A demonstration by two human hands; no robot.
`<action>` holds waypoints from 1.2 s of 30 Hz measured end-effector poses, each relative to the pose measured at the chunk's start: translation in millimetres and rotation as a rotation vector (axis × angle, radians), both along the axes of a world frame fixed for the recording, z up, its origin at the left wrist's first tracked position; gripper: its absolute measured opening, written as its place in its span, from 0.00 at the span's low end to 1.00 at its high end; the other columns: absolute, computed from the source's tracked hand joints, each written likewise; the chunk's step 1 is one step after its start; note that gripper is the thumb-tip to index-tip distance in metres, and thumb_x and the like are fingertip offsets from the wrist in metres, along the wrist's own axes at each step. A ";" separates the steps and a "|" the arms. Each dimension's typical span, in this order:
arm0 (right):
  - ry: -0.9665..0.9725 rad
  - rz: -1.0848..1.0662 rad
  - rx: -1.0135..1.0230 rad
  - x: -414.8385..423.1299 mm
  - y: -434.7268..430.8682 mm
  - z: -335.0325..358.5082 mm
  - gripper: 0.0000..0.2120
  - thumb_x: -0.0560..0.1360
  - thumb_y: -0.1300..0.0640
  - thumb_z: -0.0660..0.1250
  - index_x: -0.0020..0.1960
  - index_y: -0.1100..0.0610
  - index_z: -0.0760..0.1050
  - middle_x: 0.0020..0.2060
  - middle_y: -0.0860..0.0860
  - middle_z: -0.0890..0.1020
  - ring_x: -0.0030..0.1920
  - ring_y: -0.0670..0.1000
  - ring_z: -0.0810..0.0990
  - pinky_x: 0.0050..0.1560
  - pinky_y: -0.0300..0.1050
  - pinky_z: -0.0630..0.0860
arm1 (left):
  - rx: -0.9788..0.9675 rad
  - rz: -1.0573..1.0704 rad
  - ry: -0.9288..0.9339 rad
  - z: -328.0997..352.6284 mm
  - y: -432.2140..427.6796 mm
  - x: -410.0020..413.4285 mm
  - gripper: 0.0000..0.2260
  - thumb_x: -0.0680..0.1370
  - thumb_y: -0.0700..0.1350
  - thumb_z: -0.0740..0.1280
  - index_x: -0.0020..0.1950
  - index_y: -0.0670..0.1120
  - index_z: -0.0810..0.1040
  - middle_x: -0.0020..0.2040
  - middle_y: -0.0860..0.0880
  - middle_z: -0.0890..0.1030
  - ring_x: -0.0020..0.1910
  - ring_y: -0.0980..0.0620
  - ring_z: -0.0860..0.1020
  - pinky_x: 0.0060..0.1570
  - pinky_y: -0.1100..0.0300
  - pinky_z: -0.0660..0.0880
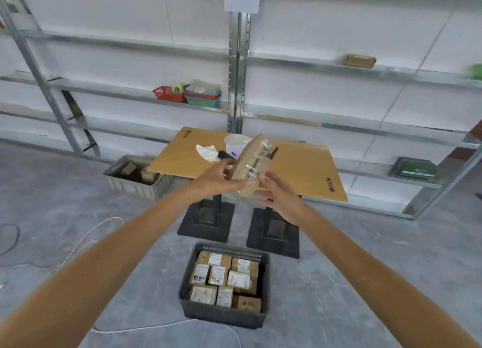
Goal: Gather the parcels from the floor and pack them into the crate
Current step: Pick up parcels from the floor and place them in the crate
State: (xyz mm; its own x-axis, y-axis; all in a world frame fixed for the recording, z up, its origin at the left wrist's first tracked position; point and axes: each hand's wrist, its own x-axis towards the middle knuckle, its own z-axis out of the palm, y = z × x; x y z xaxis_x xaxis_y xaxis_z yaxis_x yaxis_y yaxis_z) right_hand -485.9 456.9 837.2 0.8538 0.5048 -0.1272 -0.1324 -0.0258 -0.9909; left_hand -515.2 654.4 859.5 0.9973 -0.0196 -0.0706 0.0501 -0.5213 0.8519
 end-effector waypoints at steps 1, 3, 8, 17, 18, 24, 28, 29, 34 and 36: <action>0.022 -0.004 0.001 7.0 2.6 -8.8 0.21 0.78 0.46 0.61 0.68 0.53 0.68 0.62 0.53 0.79 0.59 0.55 0.80 0.66 0.58 0.70 | -0.017 0.007 0.012 -10.0 0.7 7.1 0.33 0.67 0.60 0.74 0.67 0.54 0.66 0.53 0.59 0.76 0.50 0.63 0.75 0.42 0.67 0.73; 0.074 -0.019 0.015 20.0 5.9 -28.3 0.21 0.78 0.45 0.60 0.69 0.52 0.67 0.62 0.53 0.78 0.60 0.56 0.79 0.66 0.58 0.70 | -0.026 0.001 0.037 -28.5 -0.4 21.3 0.33 0.68 0.59 0.74 0.68 0.52 0.65 0.54 0.57 0.76 0.50 0.62 0.75 0.42 0.66 0.74; 0.211 -0.038 0.069 56.3 12.9 -82.2 0.16 0.78 0.44 0.59 0.64 0.46 0.70 0.60 0.49 0.80 0.60 0.53 0.80 0.63 0.57 0.73 | -0.082 -0.006 0.136 -79.1 -1.1 59.1 0.34 0.69 0.59 0.73 0.69 0.51 0.63 0.57 0.54 0.76 0.52 0.60 0.76 0.45 0.66 0.72; 0.373 -0.266 -0.013 97.1 21.7 -170.1 0.15 0.81 0.49 0.55 0.64 0.51 0.72 0.57 0.54 0.80 0.54 0.53 0.79 0.49 0.48 0.78 | -0.270 -0.044 0.436 -179.1 1.4 121.1 0.21 0.73 0.58 0.69 0.61 0.53 0.68 0.55 0.56 0.75 0.51 0.60 0.76 0.47 0.61 0.77; 0.380 -0.288 -0.056 101.3 21.8 -181.5 0.15 0.81 0.49 0.55 0.63 0.52 0.73 0.58 0.56 0.79 0.53 0.52 0.79 0.49 0.48 0.78 | -0.300 -0.017 0.466 -191.6 1.7 128.1 0.21 0.73 0.57 0.70 0.61 0.53 0.67 0.54 0.56 0.75 0.50 0.60 0.76 0.45 0.62 0.76; 0.026 -0.388 -0.484 165.4 38.3 -306.6 0.29 0.74 0.45 0.67 0.71 0.53 0.62 0.61 0.50 0.76 0.56 0.49 0.77 0.54 0.47 0.77 | -0.312 -0.069 0.457 -332.1 1.2 196.0 0.39 0.70 0.50 0.75 0.74 0.51 0.55 0.51 0.55 0.75 0.48 0.61 0.75 0.31 0.69 0.75; -0.247 -0.384 -0.605 197.4 39.6 -442.4 0.42 0.70 0.43 0.71 0.76 0.47 0.51 0.62 0.47 0.76 0.57 0.47 0.78 0.55 0.45 0.78 | -0.338 -0.114 0.375 -471.8 3.4 227.9 0.37 0.71 0.47 0.75 0.73 0.52 0.58 0.49 0.55 0.76 0.48 0.59 0.77 0.34 0.68 0.77; -0.269 -0.405 -0.615 203.9 37.3 -483.6 0.43 0.70 0.43 0.71 0.76 0.46 0.49 0.63 0.48 0.76 0.58 0.48 0.78 0.57 0.47 0.77 | -0.351 -0.120 0.377 -512.6 2.1 233.3 0.35 0.71 0.47 0.75 0.73 0.53 0.59 0.50 0.55 0.76 0.49 0.58 0.77 0.38 0.65 0.79; -0.336 -0.423 -0.742 230.5 24.4 -648.2 0.47 0.72 0.43 0.68 0.77 0.45 0.37 0.59 0.49 0.78 0.49 0.49 0.79 0.47 0.42 0.75 | -0.418 -0.092 0.385 -689.5 -9.4 260.9 0.25 0.74 0.45 0.72 0.69 0.52 0.66 0.54 0.46 0.80 0.52 0.48 0.81 0.52 0.51 0.80; -0.360 -0.419 -0.777 236.8 18.3 -699.3 0.46 0.70 0.40 0.67 0.76 0.43 0.40 0.59 0.49 0.78 0.53 0.52 0.79 0.52 0.48 0.77 | -0.429 -0.102 0.381 -746.7 -16.0 268.2 0.22 0.75 0.43 0.70 0.67 0.50 0.68 0.53 0.45 0.81 0.51 0.48 0.82 0.54 0.51 0.79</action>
